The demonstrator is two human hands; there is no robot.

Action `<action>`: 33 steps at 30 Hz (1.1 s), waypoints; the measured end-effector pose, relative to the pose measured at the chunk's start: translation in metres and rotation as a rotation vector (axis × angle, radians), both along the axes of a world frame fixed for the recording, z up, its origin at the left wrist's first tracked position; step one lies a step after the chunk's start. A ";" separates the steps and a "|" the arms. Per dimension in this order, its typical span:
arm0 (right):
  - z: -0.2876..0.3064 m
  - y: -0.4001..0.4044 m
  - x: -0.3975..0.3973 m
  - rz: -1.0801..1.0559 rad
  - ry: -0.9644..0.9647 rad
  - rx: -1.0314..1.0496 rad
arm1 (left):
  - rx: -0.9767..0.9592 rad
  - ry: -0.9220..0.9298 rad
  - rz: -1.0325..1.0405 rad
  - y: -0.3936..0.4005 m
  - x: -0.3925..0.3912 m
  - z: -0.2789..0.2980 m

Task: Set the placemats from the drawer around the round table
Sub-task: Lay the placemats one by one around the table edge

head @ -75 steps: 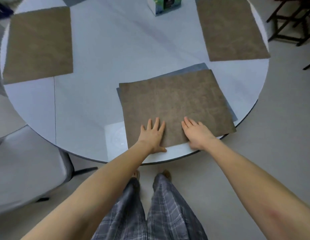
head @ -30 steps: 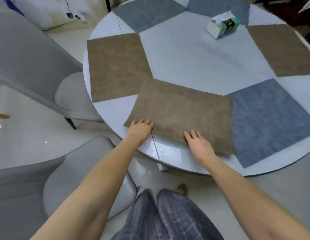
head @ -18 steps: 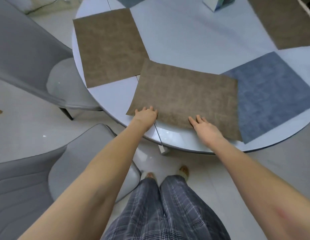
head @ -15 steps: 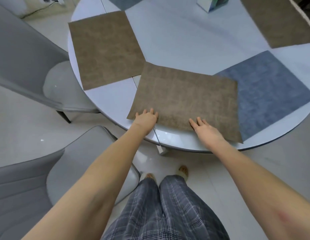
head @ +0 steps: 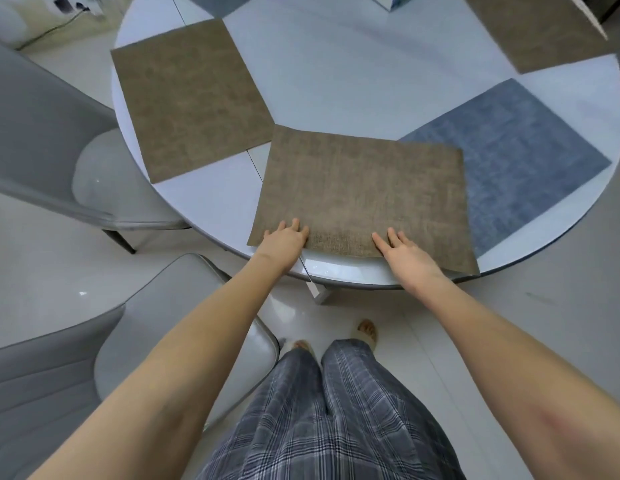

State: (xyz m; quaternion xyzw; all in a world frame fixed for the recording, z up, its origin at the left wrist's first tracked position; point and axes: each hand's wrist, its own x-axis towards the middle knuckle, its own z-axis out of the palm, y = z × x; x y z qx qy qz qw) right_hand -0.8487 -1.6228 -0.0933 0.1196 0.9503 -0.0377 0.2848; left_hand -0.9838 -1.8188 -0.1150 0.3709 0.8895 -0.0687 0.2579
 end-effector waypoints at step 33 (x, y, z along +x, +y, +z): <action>-0.017 -0.006 0.008 -0.110 0.099 -0.068 | -0.070 0.202 -0.084 -0.019 0.037 -0.019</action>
